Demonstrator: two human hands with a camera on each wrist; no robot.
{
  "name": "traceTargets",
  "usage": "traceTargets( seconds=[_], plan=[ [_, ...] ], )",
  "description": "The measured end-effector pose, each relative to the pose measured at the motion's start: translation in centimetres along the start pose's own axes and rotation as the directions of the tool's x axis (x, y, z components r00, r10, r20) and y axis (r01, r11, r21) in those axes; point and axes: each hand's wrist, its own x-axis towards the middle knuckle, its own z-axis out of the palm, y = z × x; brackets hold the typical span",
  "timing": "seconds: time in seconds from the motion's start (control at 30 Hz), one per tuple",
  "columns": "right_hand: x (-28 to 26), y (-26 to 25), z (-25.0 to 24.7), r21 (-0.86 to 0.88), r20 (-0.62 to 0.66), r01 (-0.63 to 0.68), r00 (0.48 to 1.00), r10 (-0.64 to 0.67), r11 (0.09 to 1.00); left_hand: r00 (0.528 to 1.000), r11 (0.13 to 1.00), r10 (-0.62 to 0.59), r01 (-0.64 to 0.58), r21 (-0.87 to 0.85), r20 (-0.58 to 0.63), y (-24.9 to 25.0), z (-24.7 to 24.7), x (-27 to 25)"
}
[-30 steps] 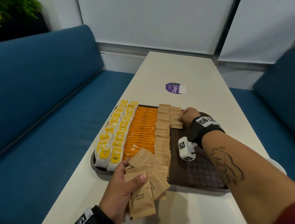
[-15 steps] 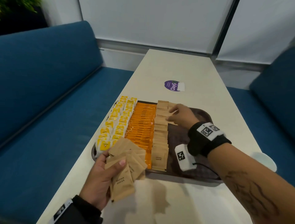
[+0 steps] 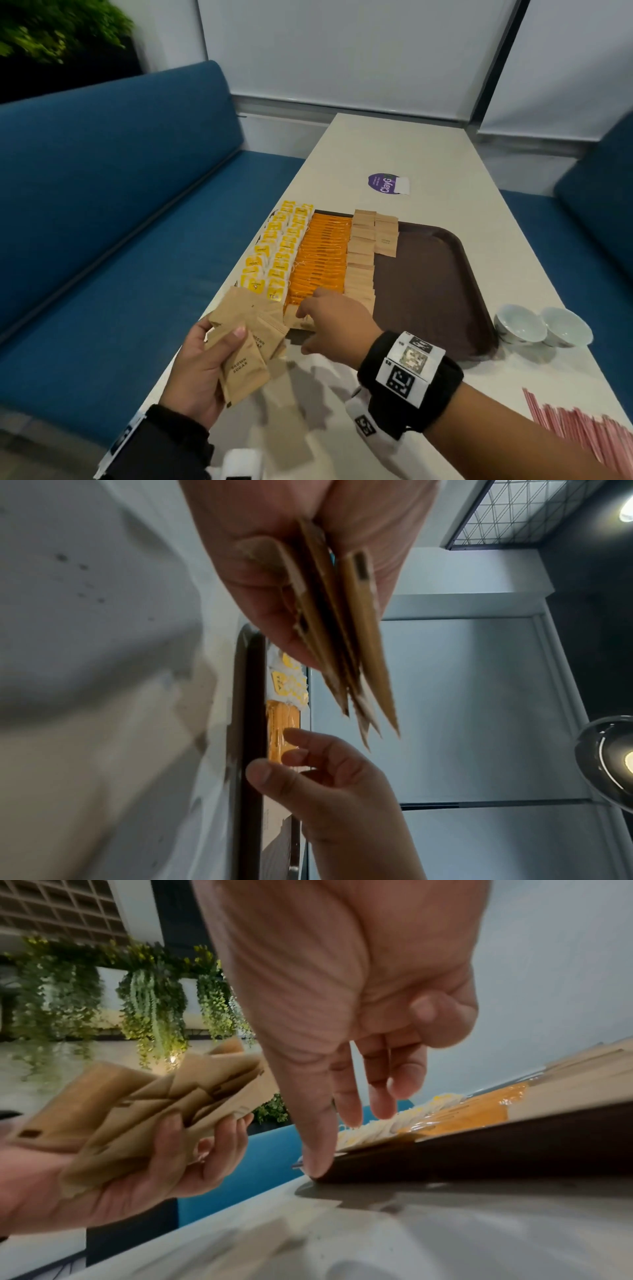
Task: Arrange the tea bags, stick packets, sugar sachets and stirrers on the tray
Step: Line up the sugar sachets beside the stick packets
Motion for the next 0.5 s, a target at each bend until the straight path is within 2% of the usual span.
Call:
traceTargets(
  seconds=[0.17,0.37,0.43,0.5],
  plan=[
    [0.3,-1.2,0.3,-0.159,0.005,-0.031,0.999,0.032,0.987,0.999,0.999,-0.018,0.019,-0.028,0.029,-0.4,0.1,-1.3],
    [-0.1,-1.6,-0.5,-0.192,0.030,0.000,1.000,0.006,0.981,0.999,1.000,-0.012,0.013,-0.017,0.036,-0.2,0.4,-1.3],
    [-0.5,-1.6,-0.9,-0.204,-0.011,0.016,1.000,-0.018,0.979,0.999,0.999,-0.027,0.028,-0.027,0.043,-0.1,0.7,-1.1],
    [-1.2,-1.6,-1.2,-0.199,-0.170,0.063,0.981,-0.098,0.978,0.997,0.997,-0.045,0.049,-0.064,0.060,0.0,1.2,-1.0]
  ],
)
